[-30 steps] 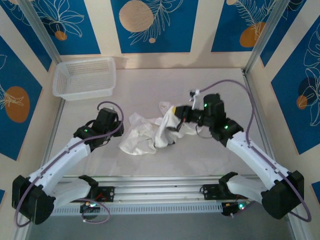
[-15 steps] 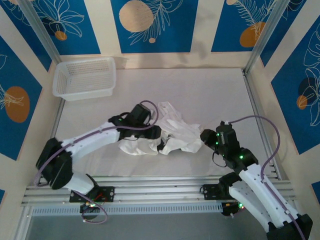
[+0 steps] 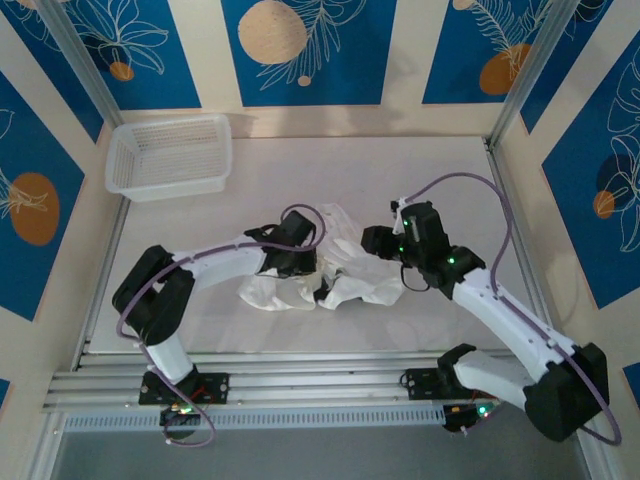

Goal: Fold the inside-out t-shirt

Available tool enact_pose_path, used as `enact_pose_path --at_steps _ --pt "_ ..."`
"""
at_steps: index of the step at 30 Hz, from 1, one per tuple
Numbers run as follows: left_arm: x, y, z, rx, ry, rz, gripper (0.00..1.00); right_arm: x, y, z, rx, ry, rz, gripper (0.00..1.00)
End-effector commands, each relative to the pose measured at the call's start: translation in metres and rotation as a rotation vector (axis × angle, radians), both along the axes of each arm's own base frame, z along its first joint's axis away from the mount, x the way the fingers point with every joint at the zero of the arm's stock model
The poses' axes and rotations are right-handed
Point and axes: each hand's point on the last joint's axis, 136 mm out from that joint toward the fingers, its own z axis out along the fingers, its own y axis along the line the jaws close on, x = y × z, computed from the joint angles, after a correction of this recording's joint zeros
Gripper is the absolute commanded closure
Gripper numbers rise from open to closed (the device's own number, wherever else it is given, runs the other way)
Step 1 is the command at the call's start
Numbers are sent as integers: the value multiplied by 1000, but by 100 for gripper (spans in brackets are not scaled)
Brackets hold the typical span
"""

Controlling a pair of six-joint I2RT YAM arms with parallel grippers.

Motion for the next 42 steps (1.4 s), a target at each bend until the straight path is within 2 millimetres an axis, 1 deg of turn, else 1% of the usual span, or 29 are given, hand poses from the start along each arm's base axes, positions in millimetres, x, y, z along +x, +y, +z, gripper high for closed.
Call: enact_pose_path --at_steps 1,4,5,6,7,8,10,12,14,15,18,20,21,23,25,26,27,28,29,30,31,34,36,38,39,41,42 --pt "11 1 64 -161 -74 -30 100 8 30 22 2 -123 186 49" --pt "2 -1 127 -311 -170 -124 100 14 49 28 -33 -245 313 47" --pt "-3 -2 145 -341 -191 -162 100 15 56 32 -28 -298 367 46" --pt "-8 0 155 -347 -205 -190 100 13 63 35 -22 -350 421 45" --pt "-13 3 165 -341 -222 -214 100 9 71 38 -10 -413 487 44" --pt "-18 5 173 -344 -241 -235 100 6 78 39 4 -470 538 38" --pt "-29 6 185 -368 -267 -282 100 4 87 39 27 -533 593 24" --pt "-38 4 193 -401 -281 -328 100 5 97 33 36 -525 654 22" --pt "-45 3 200 -418 -294 -367 100 16 104 23 33 -470 665 23" --pt "-46 5 201 -411 -300 -365 100 17 109 17 40 -441 690 24" --pt "-46 12 202 -375 -322 -357 100 25 122 -11 34 -326 731 34" --pt "-46 17 204 -356 -336 -349 100 23 130 -30 47 -245 766 41" --pt "-45 22 203 -334 -345 -331 100 19 134 -36 57 -214 793 42" --pt "-38 42 198 -246 -356 -251 100 5 143 -39 105 -185 852 41" --pt "-35 59 192 -190 -350 -191 100 1 144 -44 121 -160 844 40" --pt "-34 66 189 -174 -347 -170 100 4 140 -51 105 -133 810 45" --pt "-34 72 186 -164 -343 -154 100 8 136 -59 77 -106 772 52" --pt "-34 77 182 -155 -339 -141 100 15 129 -69 33 -76 717 63" --pt "-34 81 178 -143 -337 -131 100 21 122 -76 -8 -56 660 77" --pt "-34 86 173 -126 -333 -117 100 26 115 -76 -25 -51 613 91" --pt "-33 94 166 -94 -323 -94 100 27 109 -69 -8 -56 577 100" --pt "-27 122 138 40 -300 -22 100 11 107 -12 148 -159 591 100" --pt "-16 144 111 157 -279 40 100 -6 106 26 249 -213 614 100" --pt "-7 147 90 172 -241 53 100 -20 105 51 325 -225 635 100" --pt "-3 145 81 163 -221 58 100 -26 104 60 352 -216 637 100" --pt "7 138 71 137 -213 60 100 -33 101 73 389 -190 613 100" --pt "11 135 68 129 -212 63 94 -35 100 78 409 -182 602 100"
